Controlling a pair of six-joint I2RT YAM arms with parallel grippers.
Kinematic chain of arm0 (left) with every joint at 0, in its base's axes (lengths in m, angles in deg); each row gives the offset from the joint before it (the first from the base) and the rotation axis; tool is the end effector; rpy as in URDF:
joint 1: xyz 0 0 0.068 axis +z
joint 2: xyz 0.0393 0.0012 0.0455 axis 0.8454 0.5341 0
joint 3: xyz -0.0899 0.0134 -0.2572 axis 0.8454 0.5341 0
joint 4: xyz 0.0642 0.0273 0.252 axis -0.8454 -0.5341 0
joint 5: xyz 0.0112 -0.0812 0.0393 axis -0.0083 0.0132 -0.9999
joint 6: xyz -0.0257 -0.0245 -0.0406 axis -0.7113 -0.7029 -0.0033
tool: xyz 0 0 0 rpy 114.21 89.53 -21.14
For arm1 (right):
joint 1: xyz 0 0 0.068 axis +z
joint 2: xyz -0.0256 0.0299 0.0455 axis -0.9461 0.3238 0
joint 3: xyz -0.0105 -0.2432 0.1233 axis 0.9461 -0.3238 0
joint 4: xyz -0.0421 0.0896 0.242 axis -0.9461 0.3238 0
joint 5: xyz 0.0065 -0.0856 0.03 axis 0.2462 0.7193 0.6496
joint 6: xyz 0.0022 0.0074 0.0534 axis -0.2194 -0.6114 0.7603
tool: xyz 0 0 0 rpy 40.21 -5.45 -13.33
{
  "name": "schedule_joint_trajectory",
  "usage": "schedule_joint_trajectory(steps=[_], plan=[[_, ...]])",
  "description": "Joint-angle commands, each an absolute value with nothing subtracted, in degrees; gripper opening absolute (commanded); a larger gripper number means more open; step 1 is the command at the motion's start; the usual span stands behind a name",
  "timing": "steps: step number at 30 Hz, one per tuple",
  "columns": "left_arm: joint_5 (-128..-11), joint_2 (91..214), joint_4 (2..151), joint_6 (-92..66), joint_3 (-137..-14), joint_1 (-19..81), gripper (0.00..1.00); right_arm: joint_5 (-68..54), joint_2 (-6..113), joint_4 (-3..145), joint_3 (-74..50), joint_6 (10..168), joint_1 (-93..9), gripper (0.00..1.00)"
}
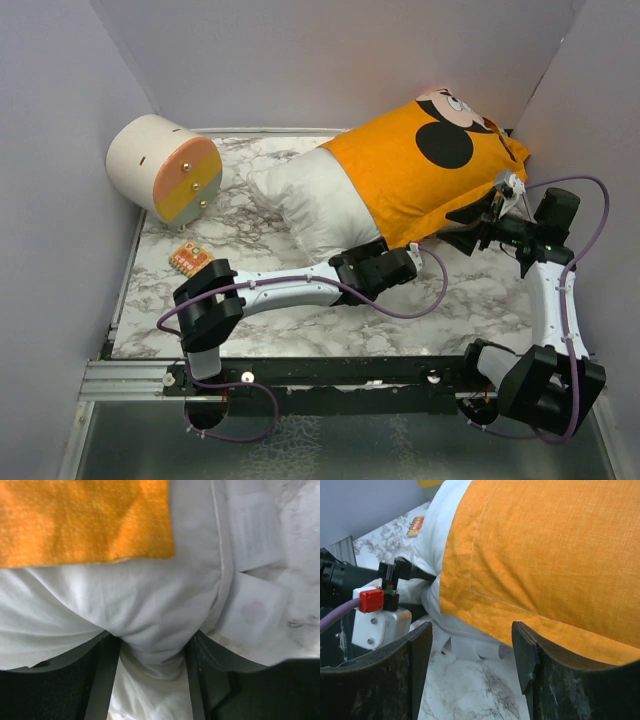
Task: Put the pillow into the pillowcase
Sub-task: Stuff the pillow into the pillowcase.
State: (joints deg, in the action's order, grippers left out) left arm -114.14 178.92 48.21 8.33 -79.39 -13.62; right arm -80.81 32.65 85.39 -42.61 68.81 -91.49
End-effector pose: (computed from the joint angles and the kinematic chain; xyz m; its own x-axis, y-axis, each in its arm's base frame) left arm 0.1429 -0.3570 0.2378 -0.1414 0.8390 -0.5254 0.6781 0.4688 0.5661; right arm 0.2098 -0.0404 0.2961 -0.2839 0.0682 -0.9564 -0.8379 0.4673 0.2820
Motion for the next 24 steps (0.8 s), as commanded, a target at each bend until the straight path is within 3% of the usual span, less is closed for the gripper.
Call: schedule_joint_trajectory(steps=[1,2,3,5,13,18,24], plan=[[-113.3,179.7,50.0,6.7,-79.1,-9.5,0.34,-77.5,33.3,94.2,-38.0,60.0,-91.9,0.65],[-113.2,179.3,50.4,6.6,-79.0,-9.1,0.17,-77.3,33.5,96.1,-36.9,58.3,-91.9,0.65],[-113.0,178.7,51.0,7.0,-78.7,-8.7,0.07,-77.3,34.0,98.5,-35.7,56.6,-91.9,0.65],[-111.1,176.8,52.0,7.6,-78.3,-7.9,0.0,-76.2,35.1,102.5,-32.5,53.0,-91.9,0.65],[-92.9,163.7,56.2,7.0,-77.6,-2.7,0.0,-64.9,37.6,111.8,-23.7,39.7,-91.9,0.67],[-81.6,158.3,55.9,5.9,-80.6,0.9,0.0,-62.7,39.2,114.4,-25.7,22.6,-91.8,0.97],[-70.3,155.3,55.8,3.1,-85.6,4.7,0.0,-66.6,39.5,114.7,-29.2,-1.0,-91.8,1.0]])
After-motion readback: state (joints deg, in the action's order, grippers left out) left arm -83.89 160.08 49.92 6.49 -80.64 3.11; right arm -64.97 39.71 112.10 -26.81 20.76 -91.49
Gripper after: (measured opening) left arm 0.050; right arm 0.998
